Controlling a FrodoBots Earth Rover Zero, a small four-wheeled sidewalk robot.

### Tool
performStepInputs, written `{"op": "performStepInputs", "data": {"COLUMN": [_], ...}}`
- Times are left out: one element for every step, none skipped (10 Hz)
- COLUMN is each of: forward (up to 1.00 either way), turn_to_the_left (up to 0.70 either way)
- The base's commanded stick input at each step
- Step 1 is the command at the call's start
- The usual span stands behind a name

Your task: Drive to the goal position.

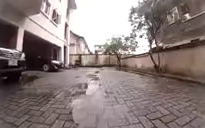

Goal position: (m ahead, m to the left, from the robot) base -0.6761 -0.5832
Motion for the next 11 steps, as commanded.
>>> {"op": "performStepInputs", "data": {"forward": [0.00, 0.00, 0.00, 0.00, 0.00, 0.00, 0.00, 0.00, 0.00, 0.00, 0.00], "turn_to_the_left": [-0.39, -0.50, -0.50, -0.50, -0.50, -0.50, -0.50, -0.50, -0.50, -0.50, -0.50]}}
